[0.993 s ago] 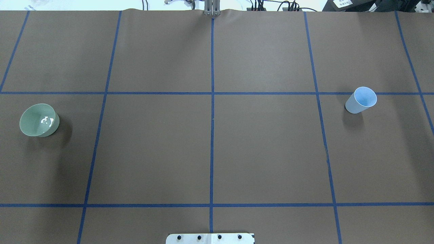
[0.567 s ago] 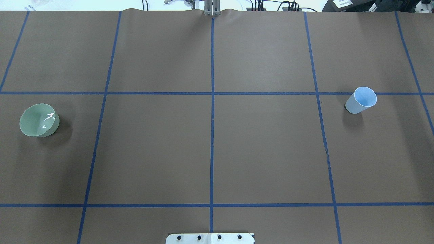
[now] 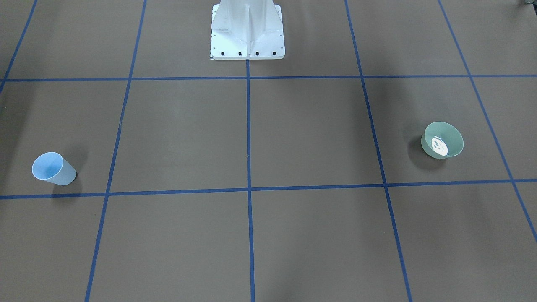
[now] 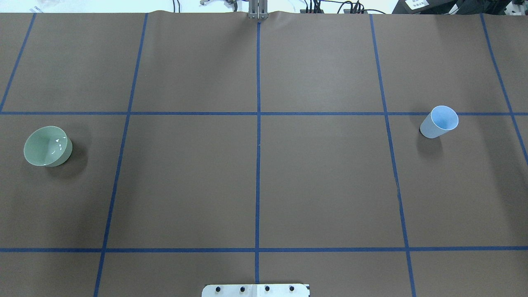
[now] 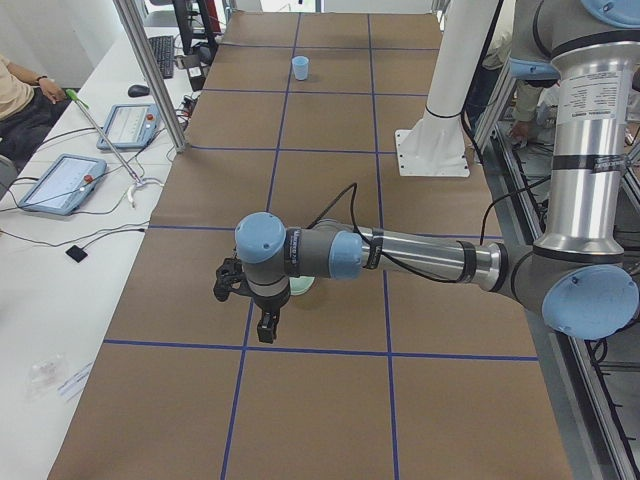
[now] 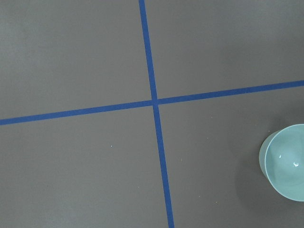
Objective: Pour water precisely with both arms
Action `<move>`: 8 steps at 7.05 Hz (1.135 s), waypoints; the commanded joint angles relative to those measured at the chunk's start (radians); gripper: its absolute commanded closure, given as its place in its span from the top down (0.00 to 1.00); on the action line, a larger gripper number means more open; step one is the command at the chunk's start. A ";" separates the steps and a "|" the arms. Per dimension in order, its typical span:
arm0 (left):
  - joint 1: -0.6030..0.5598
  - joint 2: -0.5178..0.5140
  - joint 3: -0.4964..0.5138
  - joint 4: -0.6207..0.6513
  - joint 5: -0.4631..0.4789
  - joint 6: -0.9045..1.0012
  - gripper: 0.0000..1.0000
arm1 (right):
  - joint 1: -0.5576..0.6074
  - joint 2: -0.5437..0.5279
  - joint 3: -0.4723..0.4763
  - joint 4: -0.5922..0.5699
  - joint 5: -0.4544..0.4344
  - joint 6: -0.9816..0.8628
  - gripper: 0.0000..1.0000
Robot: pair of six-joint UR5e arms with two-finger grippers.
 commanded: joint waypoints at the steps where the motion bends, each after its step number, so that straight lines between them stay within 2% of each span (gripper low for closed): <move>1: -0.001 -0.011 -0.004 -0.002 -0.003 -0.001 1.00 | 0.000 0.000 0.008 0.000 0.004 0.000 1.00; 2: -0.001 -0.012 -0.002 -0.004 -0.003 -0.002 1.00 | 0.000 -0.006 0.032 -0.003 0.004 -0.002 1.00; 8: -0.002 -0.007 -0.013 -0.022 -0.003 -0.002 1.00 | 0.000 -0.008 0.044 -0.005 0.005 0.000 1.00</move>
